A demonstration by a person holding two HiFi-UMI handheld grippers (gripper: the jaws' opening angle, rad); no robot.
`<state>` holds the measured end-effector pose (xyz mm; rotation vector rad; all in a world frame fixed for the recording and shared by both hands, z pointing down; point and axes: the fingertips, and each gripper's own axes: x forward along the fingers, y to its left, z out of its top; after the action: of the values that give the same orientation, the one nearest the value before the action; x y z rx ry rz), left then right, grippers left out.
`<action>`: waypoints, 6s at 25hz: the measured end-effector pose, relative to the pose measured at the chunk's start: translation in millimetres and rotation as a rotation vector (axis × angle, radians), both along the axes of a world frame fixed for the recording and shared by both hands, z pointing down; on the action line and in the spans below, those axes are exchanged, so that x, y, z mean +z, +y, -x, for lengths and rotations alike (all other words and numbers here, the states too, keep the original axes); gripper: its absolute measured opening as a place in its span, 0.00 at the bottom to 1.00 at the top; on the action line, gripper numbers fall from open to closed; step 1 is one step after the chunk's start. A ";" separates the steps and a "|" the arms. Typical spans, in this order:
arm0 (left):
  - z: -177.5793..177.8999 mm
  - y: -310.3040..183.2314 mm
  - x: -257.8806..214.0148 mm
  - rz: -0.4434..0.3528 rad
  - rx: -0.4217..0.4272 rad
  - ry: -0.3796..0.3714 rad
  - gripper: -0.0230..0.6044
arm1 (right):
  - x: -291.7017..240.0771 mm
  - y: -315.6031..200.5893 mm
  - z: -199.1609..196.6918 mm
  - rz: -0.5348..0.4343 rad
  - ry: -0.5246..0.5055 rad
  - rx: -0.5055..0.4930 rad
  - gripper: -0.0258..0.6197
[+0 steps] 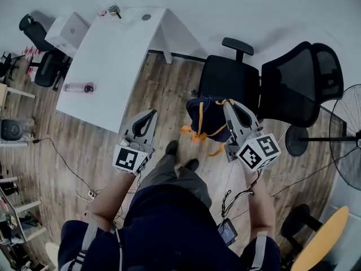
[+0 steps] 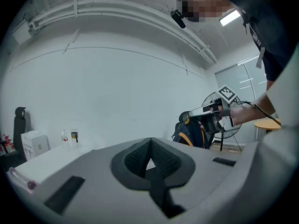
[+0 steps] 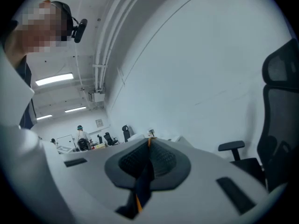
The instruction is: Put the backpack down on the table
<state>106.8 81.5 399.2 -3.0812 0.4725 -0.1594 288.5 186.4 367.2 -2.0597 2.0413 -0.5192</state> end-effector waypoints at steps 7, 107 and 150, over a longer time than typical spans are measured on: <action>58.1 -16.3 -34.5 -0.043 -0.161 0.022 0.04 | -53.6 -36.5 68.9 -0.090 0.031 -0.167 0.04; 301.8 -338.1 -92.5 -0.083 -0.737 0.055 0.04 | -22.2 -529.3 255.4 -0.084 0.496 -0.505 0.04; 273.6 -394.5 -47.5 -0.033 -0.722 0.013 0.04 | 127.3 -686.0 260.8 0.055 0.617 -0.497 0.04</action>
<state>-166.8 -313.0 351.7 -2.7220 1.5372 -0.1336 27.7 -499.5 494.5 -1.8852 2.9490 0.0190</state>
